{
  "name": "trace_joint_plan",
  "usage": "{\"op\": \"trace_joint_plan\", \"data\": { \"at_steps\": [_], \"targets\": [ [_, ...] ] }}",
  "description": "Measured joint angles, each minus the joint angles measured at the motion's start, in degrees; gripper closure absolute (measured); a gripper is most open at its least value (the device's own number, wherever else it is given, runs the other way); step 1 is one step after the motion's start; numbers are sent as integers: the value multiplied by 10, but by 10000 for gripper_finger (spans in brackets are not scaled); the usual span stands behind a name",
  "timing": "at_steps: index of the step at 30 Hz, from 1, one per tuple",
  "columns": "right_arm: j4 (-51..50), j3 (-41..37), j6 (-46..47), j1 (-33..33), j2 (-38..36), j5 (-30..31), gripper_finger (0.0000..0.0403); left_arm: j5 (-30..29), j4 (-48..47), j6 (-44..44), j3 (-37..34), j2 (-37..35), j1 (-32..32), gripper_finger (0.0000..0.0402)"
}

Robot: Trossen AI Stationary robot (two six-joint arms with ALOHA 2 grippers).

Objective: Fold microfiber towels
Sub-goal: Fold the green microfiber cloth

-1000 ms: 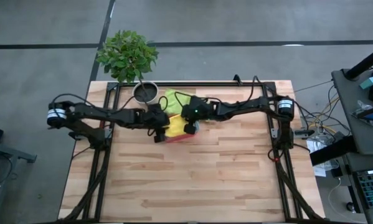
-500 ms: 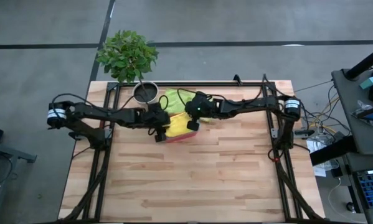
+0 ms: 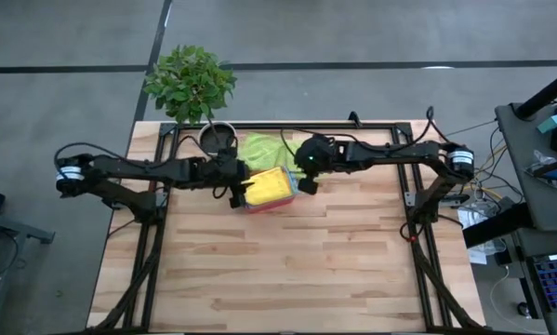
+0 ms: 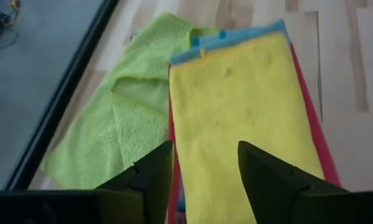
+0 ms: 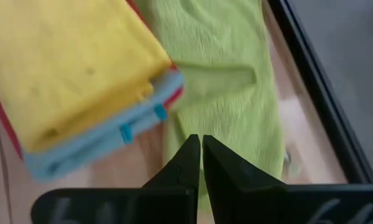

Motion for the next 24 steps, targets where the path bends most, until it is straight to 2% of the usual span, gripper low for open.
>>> {"op": "trace_joint_plan", "data": {
  "at_steps": [5, 10, 18, 24],
  "targets": [
    [6, -51, 4, -18, -27, -14, 377, 1, 8, -1, 0, -1, 0, 238],
    [71, -117, 15, -55, -49, -100, 329, 1, 10, -2, 0, -1, 0, 238],
    [249, -238, -21, -97, -31, -110, 231, 2, 47, 2, -8, 0, 0, 238],
    [409, -281, -21, -104, 15, -111, 199, 2, 60, 9, -9, 0, 0, 238]
  ]
}}
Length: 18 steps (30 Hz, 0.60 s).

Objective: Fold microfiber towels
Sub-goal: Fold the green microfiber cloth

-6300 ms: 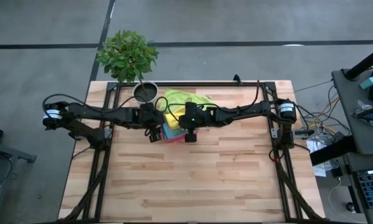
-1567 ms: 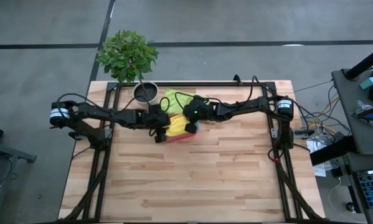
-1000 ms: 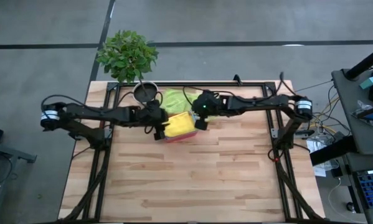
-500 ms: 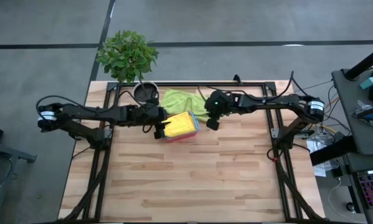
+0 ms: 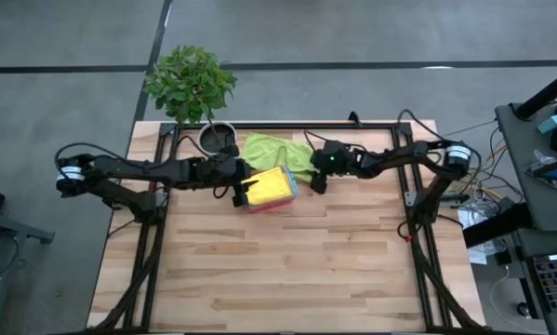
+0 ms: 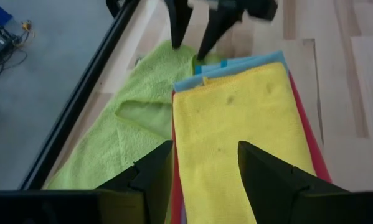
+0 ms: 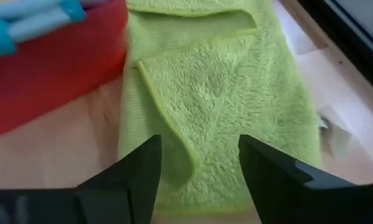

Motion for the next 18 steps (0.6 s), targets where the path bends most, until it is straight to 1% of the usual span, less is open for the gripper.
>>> {"op": "trace_joint_plan", "data": {
  "at_steps": [2, 4, 6, 8, 11, 16, 17, 18],
  "targets": [
    [35, 1, 0, 0, 29, -8, 198, 0, 10, 5, 0, 0, 0, 238],
    [48, 5, 0, 0, 59, -24, 201, 0, 12, 6, 1, 0, 0, 238],
    [54, 17, 5, 0, 81, -22, 207, 0, 14, 6, 2, 0, 0, 238],
    [56, 24, 15, 0, 89, -15, 223, 0, 20, 6, 3, 0, 0, 238],
    [46, 26, 14, -1, 81, -11, 265, 0, 37, 6, 2, 0, 0, 238],
    [3, 26, 3, -1, 30, -9, 366, 0, 66, 6, 3, 0, 0, 238],
    [-11, 26, -1, -1, 18, -8, 381, 0, 81, 6, 2, 0, 0, 238],
    [-28, 26, 0, -1, 2, -8, 385, 0, 95, 6, 2, 0, 0, 238]
  ]
}}
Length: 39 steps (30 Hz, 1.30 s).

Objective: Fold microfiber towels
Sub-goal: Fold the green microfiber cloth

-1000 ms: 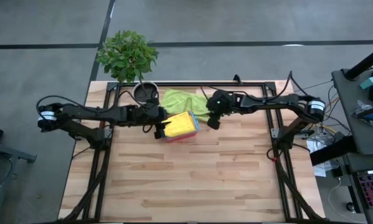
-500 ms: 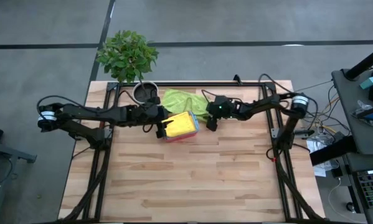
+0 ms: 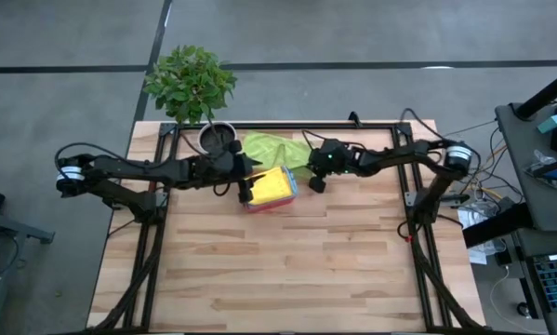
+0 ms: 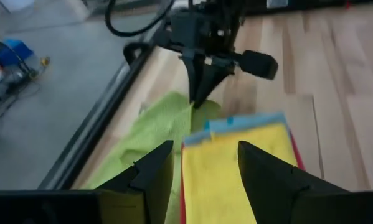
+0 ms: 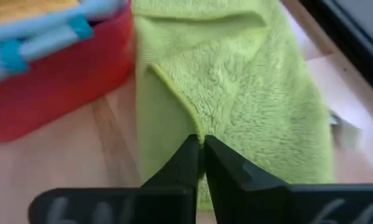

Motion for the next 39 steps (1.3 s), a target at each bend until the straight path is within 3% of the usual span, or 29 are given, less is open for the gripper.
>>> {"op": "trace_joint_plan", "data": {
  "at_steps": [5, 11, 18, 28, 39],
  "targets": [
    [-102, 0, 3, 14, -110, 8, 393, 1, 54, -2, 3, 0, -1, 238],
    [-220, 0, 48, 70, -282, 60, 394, 18, 135, -3, 4, 0, -19, 238],
    [-245, 0, 157, 169, -400, 61, 394, 60, 237, 32, 4, 0, -63, 229],
    [-237, 23, 217, 320, -384, 127, 394, 63, 327, 29, 3, 23, -130, 151],
    [-244, 96, 197, 409, -313, 135, 394, 64, 469, -1, 41, 191, -171, 144]
  ]
}}
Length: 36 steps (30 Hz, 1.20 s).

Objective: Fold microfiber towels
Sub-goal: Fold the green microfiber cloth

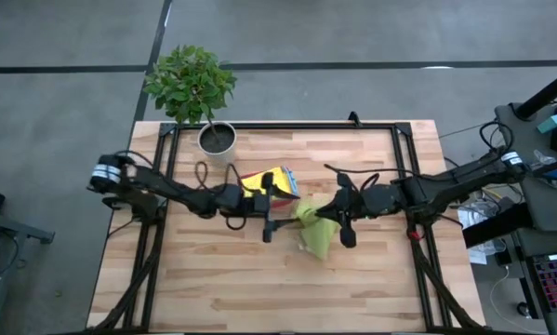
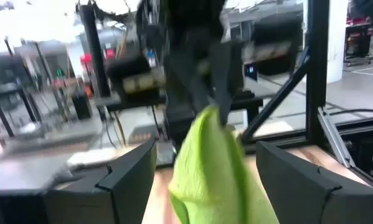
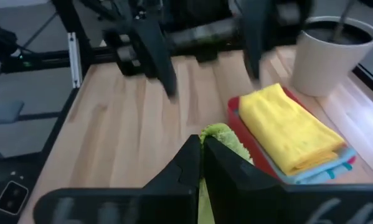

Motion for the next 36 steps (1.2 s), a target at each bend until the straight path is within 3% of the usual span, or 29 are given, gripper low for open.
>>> {"op": "trace_joint_plan", "data": {
  "at_steps": [7, 12, 24, 28, 32, 36],
  "targets": [
    [-8, 37, -25, 6, 38, 0, 394, 2, 9, -32, 53, 94, -4, 144],
    [-23, 49, -33, 6, 52, 0, 394, 4, 1, -32, 61, 109, -7, 158],
    [-66, 50, -33, 6, 52, -2, 394, 4, -173, -26, 59, 49, -7, 277],
    [-66, 50, -33, 6, 52, -2, 394, 4, -175, -8, 59, 37, -9, 317],
    [-66, 50, -33, 6, 52, -2, 394, 4, -174, 15, 59, 32, -15, 386],
    [-66, 50, -13, 6, 52, -1, 392, 4, -188, 15, 61, 8, -23, 399]
  ]
}}
